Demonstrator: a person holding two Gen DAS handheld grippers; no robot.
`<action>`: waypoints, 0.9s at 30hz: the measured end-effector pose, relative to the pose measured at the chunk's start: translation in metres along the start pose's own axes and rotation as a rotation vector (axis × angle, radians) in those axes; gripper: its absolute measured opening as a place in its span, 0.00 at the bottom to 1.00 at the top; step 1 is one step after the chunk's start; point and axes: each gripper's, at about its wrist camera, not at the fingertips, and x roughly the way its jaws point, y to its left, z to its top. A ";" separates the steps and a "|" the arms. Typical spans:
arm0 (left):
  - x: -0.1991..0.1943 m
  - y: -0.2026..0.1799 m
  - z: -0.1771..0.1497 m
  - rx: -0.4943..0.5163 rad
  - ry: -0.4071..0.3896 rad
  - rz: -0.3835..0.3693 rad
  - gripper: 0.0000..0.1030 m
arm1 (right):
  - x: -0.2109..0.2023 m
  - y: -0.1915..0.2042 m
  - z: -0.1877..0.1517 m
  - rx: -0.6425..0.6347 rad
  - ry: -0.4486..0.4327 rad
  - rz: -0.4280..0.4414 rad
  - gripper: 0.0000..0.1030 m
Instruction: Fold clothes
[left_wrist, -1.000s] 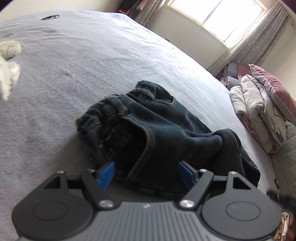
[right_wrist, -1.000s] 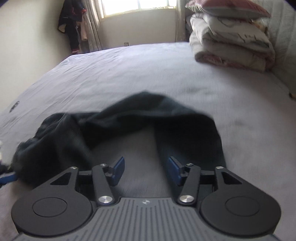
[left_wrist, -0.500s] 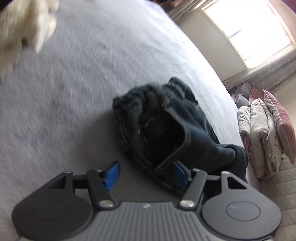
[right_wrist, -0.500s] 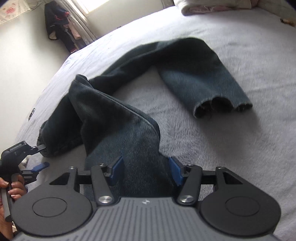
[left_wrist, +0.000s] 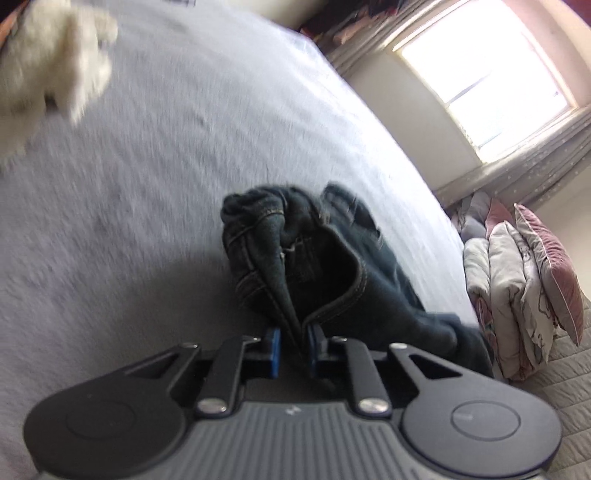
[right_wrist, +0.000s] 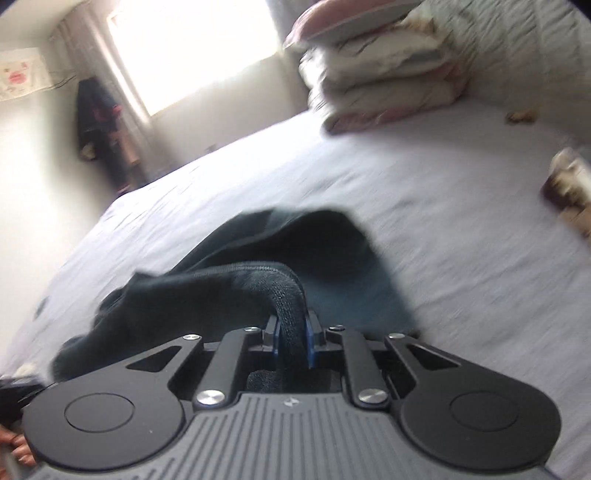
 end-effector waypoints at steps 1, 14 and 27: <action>-0.004 -0.002 0.003 0.014 -0.027 0.008 0.14 | 0.001 -0.003 0.006 0.002 -0.013 -0.021 0.14; 0.009 -0.001 0.021 0.067 0.012 0.136 0.16 | 0.043 -0.015 0.011 -0.062 0.032 -0.116 0.30; 0.009 0.001 0.013 0.059 0.074 0.137 0.49 | -0.023 -0.016 -0.018 0.068 0.011 -0.087 0.57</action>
